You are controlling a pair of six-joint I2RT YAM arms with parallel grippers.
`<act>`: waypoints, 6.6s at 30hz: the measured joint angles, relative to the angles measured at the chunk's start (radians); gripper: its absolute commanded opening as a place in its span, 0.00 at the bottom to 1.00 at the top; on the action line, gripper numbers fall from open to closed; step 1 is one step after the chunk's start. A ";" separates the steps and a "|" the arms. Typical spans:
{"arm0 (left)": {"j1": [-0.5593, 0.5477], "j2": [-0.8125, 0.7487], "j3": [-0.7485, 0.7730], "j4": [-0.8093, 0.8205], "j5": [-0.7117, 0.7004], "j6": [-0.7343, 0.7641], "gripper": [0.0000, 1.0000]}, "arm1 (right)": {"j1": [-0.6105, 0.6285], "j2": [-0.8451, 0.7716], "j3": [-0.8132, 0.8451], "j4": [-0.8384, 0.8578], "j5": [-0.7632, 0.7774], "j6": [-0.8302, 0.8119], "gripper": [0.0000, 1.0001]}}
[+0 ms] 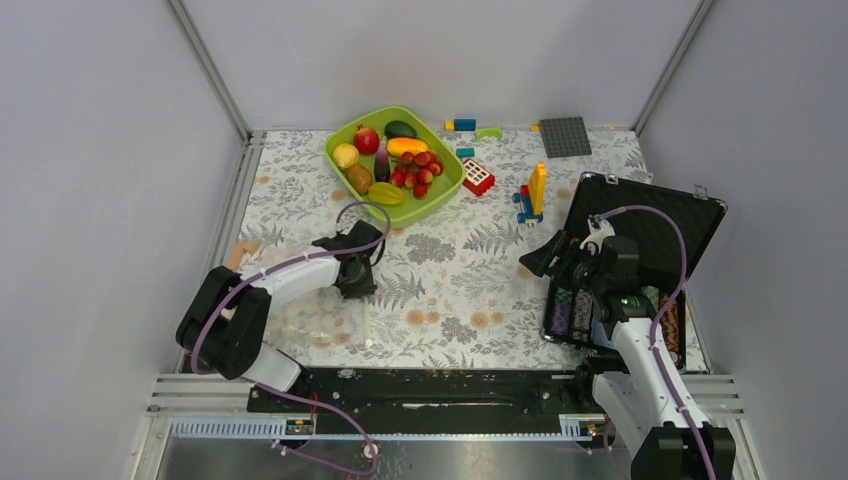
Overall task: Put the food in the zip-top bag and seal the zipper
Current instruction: Pick up the zipper food storage bag at the center of the board, then open the zipper of the food storage bag at the center of the board.
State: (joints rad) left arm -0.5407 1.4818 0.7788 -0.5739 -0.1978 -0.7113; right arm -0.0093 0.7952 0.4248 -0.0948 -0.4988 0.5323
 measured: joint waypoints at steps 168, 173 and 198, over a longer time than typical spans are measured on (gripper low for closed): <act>-0.417 -0.380 0.047 0.262 0.081 0.112 0.75 | 0.951 0.451 0.367 0.147 0.699 0.241 0.00; -0.475 -0.325 0.099 0.180 -0.054 0.099 0.71 | 0.961 0.450 0.367 0.129 0.708 0.252 0.00; -0.607 -0.151 0.271 -0.208 -0.361 -0.087 0.46 | 0.972 0.400 0.362 0.098 0.787 0.253 0.00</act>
State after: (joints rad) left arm -1.1477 1.3304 1.0496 -0.7818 -0.5587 -0.7982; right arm 0.9623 1.1954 0.7872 0.0032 0.2878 0.7853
